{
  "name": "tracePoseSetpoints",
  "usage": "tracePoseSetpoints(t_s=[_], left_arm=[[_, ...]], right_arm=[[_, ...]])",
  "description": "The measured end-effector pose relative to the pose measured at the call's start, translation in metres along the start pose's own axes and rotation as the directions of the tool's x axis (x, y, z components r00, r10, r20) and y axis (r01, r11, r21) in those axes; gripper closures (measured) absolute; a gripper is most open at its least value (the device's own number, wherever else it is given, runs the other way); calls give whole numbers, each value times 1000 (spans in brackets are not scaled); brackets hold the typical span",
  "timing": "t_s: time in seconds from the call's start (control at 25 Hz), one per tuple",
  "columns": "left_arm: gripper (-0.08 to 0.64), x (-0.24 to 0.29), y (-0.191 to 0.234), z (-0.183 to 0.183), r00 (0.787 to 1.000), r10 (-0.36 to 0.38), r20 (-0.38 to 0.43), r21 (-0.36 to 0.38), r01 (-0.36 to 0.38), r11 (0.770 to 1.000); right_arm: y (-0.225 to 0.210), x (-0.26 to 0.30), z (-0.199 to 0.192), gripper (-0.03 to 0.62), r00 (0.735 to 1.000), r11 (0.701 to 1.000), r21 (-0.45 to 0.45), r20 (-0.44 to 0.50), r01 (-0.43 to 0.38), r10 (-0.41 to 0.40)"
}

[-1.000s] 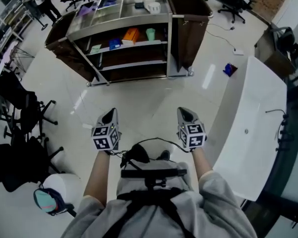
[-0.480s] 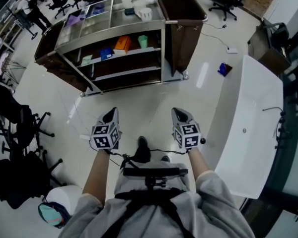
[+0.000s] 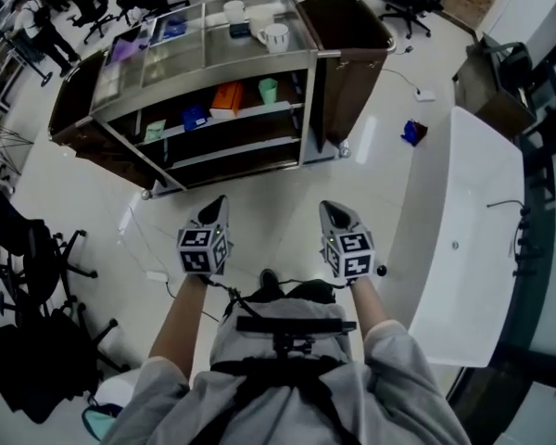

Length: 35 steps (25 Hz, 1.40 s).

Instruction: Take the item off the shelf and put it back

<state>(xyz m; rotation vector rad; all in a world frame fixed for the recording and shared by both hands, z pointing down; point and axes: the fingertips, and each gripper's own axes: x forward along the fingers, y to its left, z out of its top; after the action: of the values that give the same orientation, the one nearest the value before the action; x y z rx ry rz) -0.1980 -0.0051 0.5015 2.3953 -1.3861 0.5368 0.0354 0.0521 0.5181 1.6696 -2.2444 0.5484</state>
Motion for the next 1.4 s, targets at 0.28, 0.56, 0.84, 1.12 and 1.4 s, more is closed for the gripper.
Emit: tracePoseSetpoints(t_s=[0.28, 0.56, 0.84, 1.12, 1.4], left_arm=[[552, 40, 17, 16, 1000, -6, -2, 11, 6, 1000], [552, 96, 29, 36, 999, 51, 8, 8, -51, 999], [552, 152, 23, 54, 993, 119, 1, -21, -119, 993], [435, 230, 15, 75, 996, 81, 23, 3, -81, 997], [295, 319, 24, 82, 999, 48, 15, 1, -48, 999]], right_arm=[[2, 38, 14, 581, 1000, 1000, -5, -18, -7, 7], [-13, 98, 38, 581, 996, 996, -32, -38, -85, 83], [-45, 136, 65, 581, 988, 988, -49, -56, -145, 143], [-73, 176, 69, 581, 984, 985, -52, -79, -164, 160], [-89, 218, 66, 581, 981, 983, -41, -89, -178, 174]])
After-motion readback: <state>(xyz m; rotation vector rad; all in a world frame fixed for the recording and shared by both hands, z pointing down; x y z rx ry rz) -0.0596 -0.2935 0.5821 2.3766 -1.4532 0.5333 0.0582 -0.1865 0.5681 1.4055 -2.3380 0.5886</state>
